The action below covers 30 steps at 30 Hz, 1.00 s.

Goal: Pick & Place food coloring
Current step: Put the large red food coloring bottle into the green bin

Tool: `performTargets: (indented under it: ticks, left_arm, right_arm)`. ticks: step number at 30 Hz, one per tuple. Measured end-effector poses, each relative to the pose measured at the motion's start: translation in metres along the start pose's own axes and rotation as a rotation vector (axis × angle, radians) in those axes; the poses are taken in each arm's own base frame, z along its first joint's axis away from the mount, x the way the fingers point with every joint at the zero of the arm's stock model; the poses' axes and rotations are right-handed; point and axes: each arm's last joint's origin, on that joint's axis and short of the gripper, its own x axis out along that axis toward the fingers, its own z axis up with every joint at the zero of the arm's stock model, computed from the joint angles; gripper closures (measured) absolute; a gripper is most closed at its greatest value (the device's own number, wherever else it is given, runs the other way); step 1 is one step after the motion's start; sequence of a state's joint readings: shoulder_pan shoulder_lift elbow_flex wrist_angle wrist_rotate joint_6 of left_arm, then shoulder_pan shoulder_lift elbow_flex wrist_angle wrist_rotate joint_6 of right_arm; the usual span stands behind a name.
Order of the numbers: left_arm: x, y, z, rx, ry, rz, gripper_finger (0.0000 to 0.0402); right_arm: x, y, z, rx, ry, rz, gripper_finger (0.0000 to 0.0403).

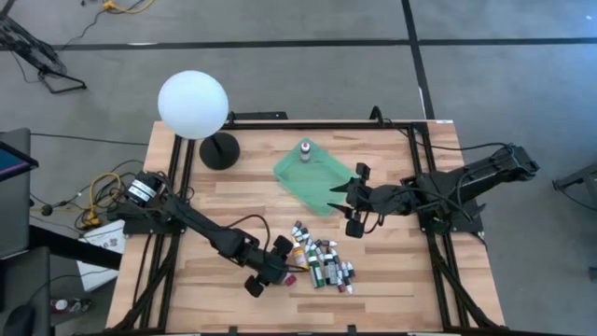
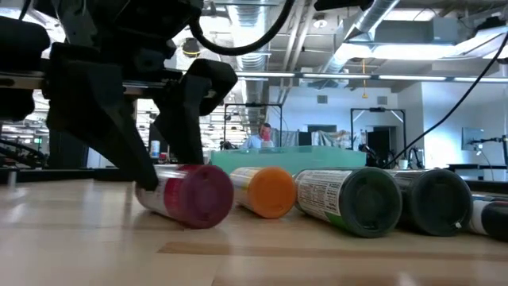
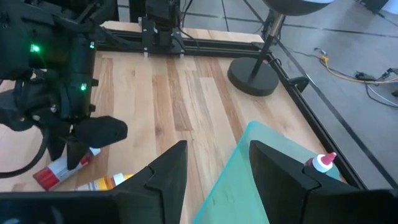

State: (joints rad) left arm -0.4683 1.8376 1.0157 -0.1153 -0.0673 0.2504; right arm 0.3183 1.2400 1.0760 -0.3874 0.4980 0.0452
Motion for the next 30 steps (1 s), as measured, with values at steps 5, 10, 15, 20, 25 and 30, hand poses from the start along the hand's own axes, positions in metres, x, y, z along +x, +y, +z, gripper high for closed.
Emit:
performTargets:
  ticks: [5, 10, 15, 20, 25, 30]
  left_arm:
    - [-0.001, 0.000, -0.001, 0.009, 0.024, -0.006, 0.0237]
    - [-0.006, 0.000, -0.004, 0.004, 0.143, -0.013, 0.0237]
    - [-0.013, -0.003, -0.006, -0.008, 0.274, -0.025, 0.0237]
    - [-0.022, -0.007, -0.008, -0.022, 0.405, -0.030, 0.0237]
    - [-0.026, -0.007, 0.001, -0.058, 0.417, -0.026, 0.0237]
    - [-0.030, -0.004, 0.013, -0.093, 0.376, -0.010, 0.0237]
  right_arm:
    - [0.000, 0.000, 0.000, 0.007, 0.000, 0.000, 0.0239]
    - [0.000, 0.000, 0.000, 0.007, 0.000, 0.000, 0.0239]
    - [0.000, 0.000, 0.000, 0.007, 0.000, 0.000, 0.0239]
    - [0.000, 0.000, 0.000, 0.007, 0.000, 0.000, 0.0239]
    - [0.000, 0.000, 0.000, 0.006, 0.000, 0.000, 0.0239]
    - [0.000, 0.000, 0.000, 0.007, 0.001, 0.001, 0.0239]
